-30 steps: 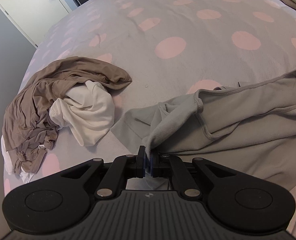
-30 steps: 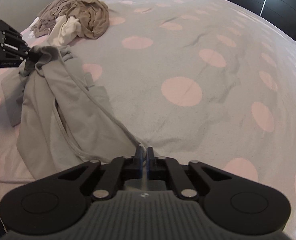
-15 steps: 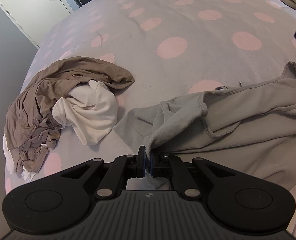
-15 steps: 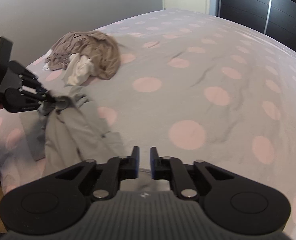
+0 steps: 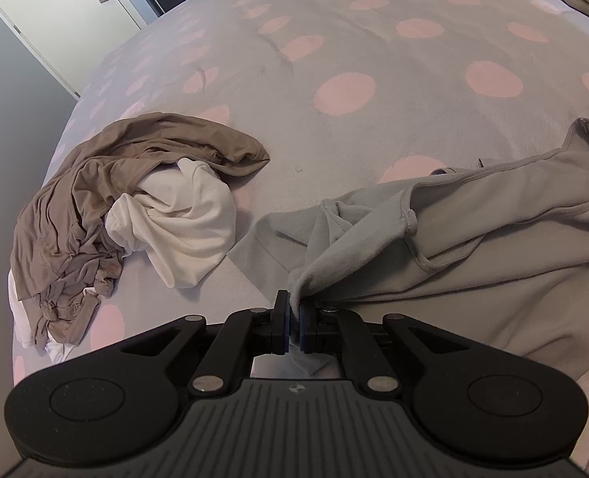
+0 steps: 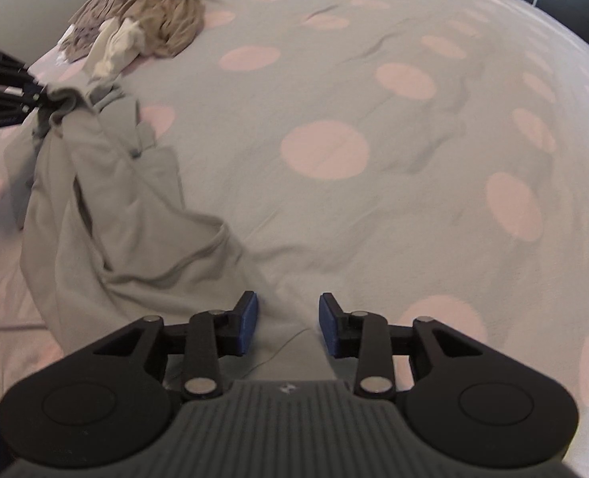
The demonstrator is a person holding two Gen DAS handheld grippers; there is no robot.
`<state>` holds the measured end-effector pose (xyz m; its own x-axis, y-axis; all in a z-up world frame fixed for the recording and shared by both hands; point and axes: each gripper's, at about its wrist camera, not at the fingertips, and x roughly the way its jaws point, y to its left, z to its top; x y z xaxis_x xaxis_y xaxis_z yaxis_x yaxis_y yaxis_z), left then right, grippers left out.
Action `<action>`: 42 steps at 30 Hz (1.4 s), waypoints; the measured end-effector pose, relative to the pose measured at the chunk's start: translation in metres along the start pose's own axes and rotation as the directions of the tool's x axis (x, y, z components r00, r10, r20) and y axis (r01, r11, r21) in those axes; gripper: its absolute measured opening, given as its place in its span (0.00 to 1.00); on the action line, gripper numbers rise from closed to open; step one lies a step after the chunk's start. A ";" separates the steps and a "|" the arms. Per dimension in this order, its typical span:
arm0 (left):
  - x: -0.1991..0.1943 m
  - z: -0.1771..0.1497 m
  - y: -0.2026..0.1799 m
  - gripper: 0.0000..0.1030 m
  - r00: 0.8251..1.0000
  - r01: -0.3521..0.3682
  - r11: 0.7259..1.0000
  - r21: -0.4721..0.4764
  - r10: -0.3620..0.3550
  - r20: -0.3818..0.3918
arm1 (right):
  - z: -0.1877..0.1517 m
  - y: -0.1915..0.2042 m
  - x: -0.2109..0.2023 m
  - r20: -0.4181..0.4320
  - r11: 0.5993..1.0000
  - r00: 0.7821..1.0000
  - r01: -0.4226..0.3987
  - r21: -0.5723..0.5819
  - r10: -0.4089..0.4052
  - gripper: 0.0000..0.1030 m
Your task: Fold clothes
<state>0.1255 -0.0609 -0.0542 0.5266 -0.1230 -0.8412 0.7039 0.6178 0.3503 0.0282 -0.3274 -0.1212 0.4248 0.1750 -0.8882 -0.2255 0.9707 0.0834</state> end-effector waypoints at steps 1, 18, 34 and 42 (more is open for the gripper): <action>0.000 0.000 0.000 0.02 1.000 0.000 1.000 0.001 0.000 0.000 | -0.001 0.002 0.002 -0.004 1.000 1.000 -0.011 -0.005 0.011 0.37; -0.010 0.004 0.018 0.02 0.998 0.046 0.994 -0.103 -0.042 0.042 | -0.001 0.020 -0.070 0.207 0.991 0.971 0.130 -0.044 -0.118 0.06; -0.141 0.026 0.050 0.02 0.873 0.133 0.943 -0.306 0.034 0.487 | -0.012 0.081 -0.202 0.512 0.803 0.637 0.558 0.210 -0.577 0.06; -0.277 0.038 0.060 0.02 0.665 0.180 0.946 -0.268 0.084 0.742 | -0.025 0.128 -0.333 0.657 0.709 0.385 0.620 0.337 -0.649 0.06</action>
<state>0.0395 -0.0191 0.2156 0.7627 -0.6068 -0.2240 0.6335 0.7706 0.0697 -0.1642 -0.2658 0.1739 0.8855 -0.4540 -0.0990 0.3989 0.8520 -0.3390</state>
